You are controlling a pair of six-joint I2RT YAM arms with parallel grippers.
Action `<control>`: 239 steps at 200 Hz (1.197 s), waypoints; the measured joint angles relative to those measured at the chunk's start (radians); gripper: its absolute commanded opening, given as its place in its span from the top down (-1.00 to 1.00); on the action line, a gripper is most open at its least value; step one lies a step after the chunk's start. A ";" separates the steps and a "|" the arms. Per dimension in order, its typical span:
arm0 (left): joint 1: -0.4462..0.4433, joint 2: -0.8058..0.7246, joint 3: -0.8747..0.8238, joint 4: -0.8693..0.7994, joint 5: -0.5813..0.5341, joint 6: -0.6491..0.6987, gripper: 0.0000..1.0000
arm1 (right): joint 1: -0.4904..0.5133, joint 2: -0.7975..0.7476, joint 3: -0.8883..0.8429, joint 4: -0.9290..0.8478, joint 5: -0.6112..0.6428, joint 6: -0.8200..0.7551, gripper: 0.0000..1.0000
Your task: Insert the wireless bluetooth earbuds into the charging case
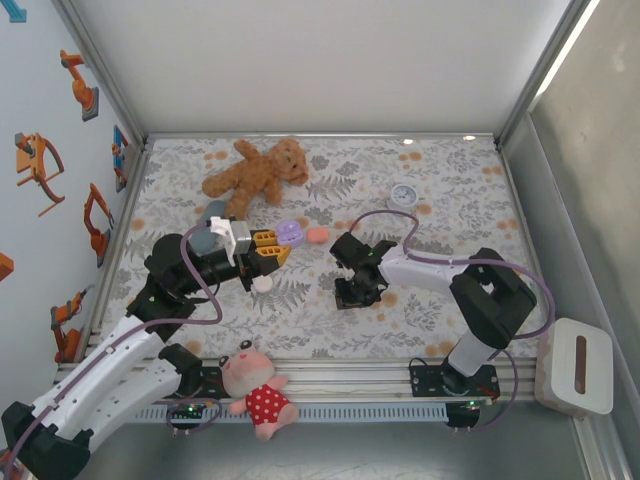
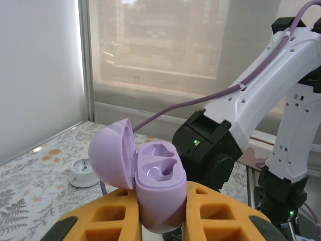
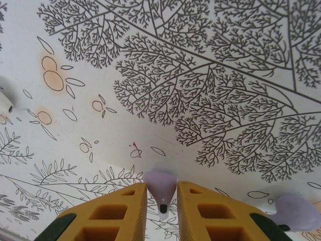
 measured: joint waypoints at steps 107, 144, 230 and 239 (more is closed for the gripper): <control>0.000 0.000 0.000 0.000 0.000 0.000 0.97 | 0.005 0.009 0.010 0.000 0.000 -0.022 0.77; 0.000 0.000 0.000 -0.002 0.000 0.000 0.97 | 0.005 0.003 0.010 0.000 0.005 -0.022 0.78; 0.000 0.001 -0.014 0.005 -0.016 -0.006 0.97 | 0.005 -0.248 0.023 0.012 0.121 -0.063 0.77; 0.000 0.005 -0.015 0.005 -0.016 -0.008 0.97 | 0.005 -0.271 0.030 0.013 0.131 -0.069 0.77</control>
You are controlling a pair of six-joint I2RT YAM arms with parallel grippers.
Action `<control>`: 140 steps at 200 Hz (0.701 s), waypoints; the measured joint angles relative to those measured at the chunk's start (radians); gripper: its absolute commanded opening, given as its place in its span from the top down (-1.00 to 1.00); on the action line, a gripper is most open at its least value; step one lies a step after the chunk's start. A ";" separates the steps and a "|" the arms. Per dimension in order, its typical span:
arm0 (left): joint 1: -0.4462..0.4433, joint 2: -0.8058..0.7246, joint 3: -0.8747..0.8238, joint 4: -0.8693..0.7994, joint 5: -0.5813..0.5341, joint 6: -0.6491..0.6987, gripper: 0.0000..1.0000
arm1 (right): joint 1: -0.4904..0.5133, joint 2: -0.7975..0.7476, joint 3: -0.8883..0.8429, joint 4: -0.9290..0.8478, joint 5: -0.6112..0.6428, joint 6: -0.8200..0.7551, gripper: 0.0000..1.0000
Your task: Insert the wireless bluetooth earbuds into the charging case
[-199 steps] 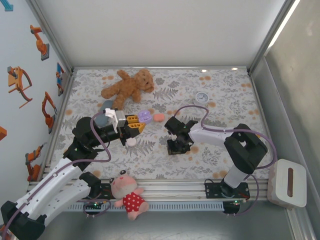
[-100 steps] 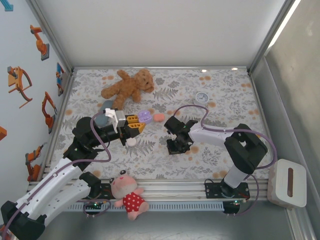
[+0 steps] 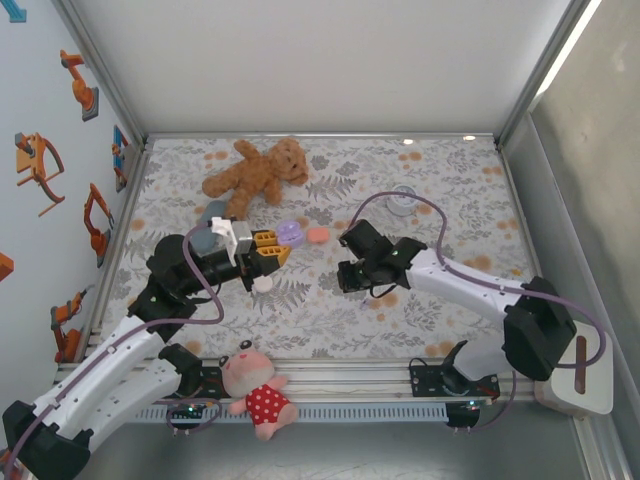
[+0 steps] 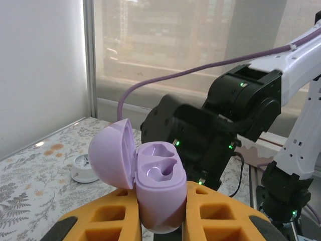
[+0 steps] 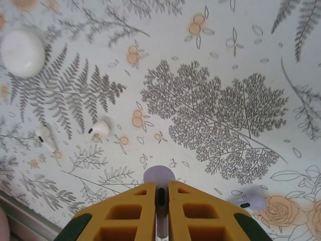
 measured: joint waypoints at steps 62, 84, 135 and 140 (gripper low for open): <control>0.000 0.027 0.000 0.019 -0.010 -0.016 0.97 | 0.000 -0.115 0.006 0.064 0.040 -0.018 0.79; 0.000 0.031 -0.004 0.034 -0.020 -0.031 0.97 | 0.000 -0.182 0.005 0.113 0.053 -0.028 0.79; -0.001 0.054 -0.046 0.105 -0.065 -0.083 0.97 | 0.000 -0.326 0.003 0.238 0.077 -0.070 0.79; -0.001 0.060 -0.050 0.113 -0.068 -0.089 0.97 | 0.000 -0.336 0.003 0.253 0.077 -0.075 0.79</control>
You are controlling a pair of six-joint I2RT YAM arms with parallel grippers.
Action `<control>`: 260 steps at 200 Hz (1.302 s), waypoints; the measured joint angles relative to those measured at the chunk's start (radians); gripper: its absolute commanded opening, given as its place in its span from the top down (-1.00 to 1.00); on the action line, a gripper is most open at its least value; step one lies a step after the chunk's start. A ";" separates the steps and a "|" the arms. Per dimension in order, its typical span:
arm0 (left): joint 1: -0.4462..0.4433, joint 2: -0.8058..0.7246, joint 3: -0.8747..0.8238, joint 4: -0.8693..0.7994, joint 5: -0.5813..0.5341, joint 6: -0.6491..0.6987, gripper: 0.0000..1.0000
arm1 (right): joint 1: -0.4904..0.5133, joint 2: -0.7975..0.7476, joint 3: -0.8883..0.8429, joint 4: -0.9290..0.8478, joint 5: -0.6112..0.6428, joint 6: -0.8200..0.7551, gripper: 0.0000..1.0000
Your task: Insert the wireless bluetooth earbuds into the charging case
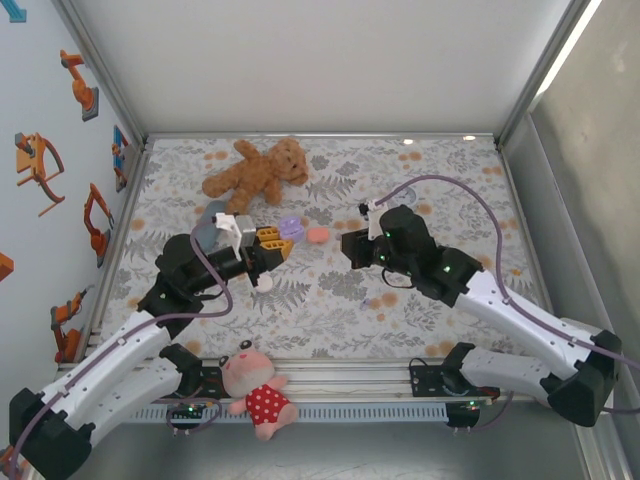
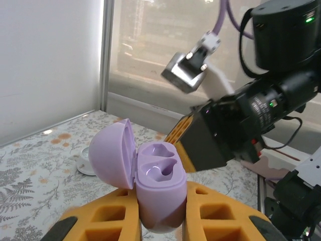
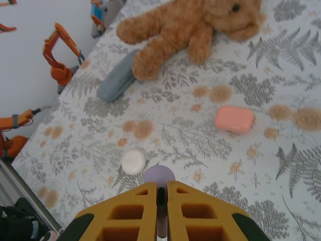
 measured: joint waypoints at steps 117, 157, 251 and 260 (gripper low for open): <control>-0.006 0.148 -0.005 0.171 -0.003 -0.069 0.97 | 0.003 0.004 0.046 0.377 -0.167 -0.114 0.80; -0.008 0.164 -0.003 0.186 0.010 -0.070 0.97 | 0.016 0.045 0.061 0.439 -0.203 -0.125 0.80; -0.008 0.166 0.013 0.194 0.018 -0.068 0.97 | 0.059 0.135 0.066 0.477 -0.211 -0.133 0.80; -0.008 0.166 0.013 0.194 0.018 -0.066 0.97 | 0.059 0.137 0.066 0.477 -0.211 -0.132 0.80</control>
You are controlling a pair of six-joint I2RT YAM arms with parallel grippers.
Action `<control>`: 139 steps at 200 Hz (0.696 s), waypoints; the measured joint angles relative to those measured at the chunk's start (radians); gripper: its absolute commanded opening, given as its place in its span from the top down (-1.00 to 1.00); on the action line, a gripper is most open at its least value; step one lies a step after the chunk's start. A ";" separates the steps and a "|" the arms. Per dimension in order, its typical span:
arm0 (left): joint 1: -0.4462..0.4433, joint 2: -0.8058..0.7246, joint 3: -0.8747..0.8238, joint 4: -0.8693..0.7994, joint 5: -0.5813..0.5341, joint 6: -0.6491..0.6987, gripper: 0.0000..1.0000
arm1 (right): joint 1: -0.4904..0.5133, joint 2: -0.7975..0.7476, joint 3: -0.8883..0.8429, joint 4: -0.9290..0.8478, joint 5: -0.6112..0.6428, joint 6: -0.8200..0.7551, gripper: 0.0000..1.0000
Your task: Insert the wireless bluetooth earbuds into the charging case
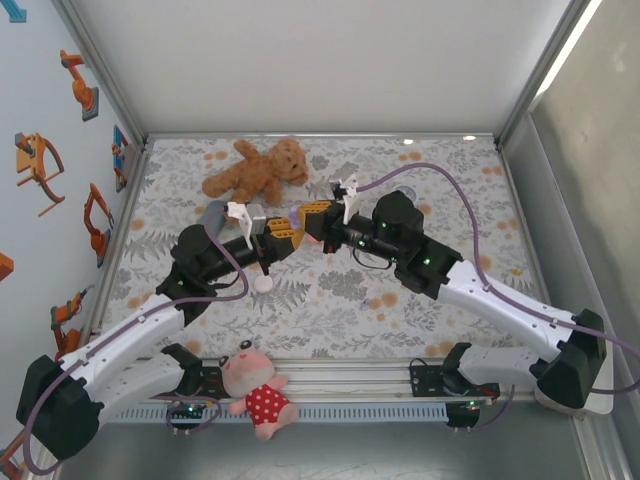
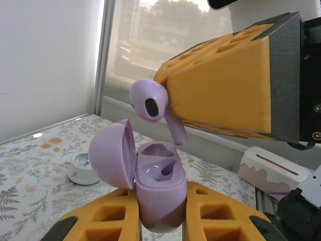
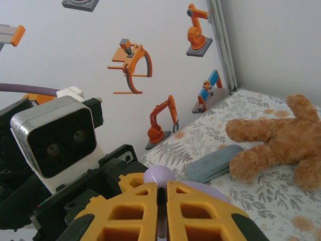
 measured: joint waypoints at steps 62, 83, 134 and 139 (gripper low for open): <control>0.000 -0.002 0.000 -0.001 0.000 0.005 0.97 | 0.011 0.003 0.000 -0.001 0.000 -0.004 0.80; 0.000 -0.003 0.000 -0.001 0.000 0.007 0.97 | 0.011 0.003 0.000 -0.001 0.000 -0.005 0.80; 0.000 -0.007 0.000 -0.001 0.000 0.009 0.97 | 0.011 0.005 0.000 -0.002 0.001 -0.009 0.80; 0.000 -0.008 0.000 -0.001 0.000 0.010 0.97 | 0.011 0.005 0.000 -0.002 0.002 -0.010 0.80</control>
